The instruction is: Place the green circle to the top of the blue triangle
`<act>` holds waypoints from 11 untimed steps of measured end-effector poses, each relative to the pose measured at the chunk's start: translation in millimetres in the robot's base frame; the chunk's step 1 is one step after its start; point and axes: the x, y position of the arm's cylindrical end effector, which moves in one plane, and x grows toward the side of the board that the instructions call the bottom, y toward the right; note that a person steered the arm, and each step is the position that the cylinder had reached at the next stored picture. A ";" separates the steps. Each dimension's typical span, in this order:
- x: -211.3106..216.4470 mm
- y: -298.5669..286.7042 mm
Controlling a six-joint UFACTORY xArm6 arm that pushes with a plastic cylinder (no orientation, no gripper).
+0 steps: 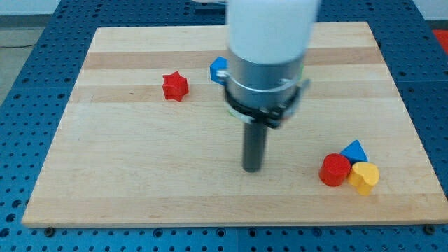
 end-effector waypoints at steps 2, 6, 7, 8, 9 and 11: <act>-90.8 -45.1; -113.5 43.4; -95.6 62.1; -80.9 84.6; -85.5 89.8; -101.5 131.4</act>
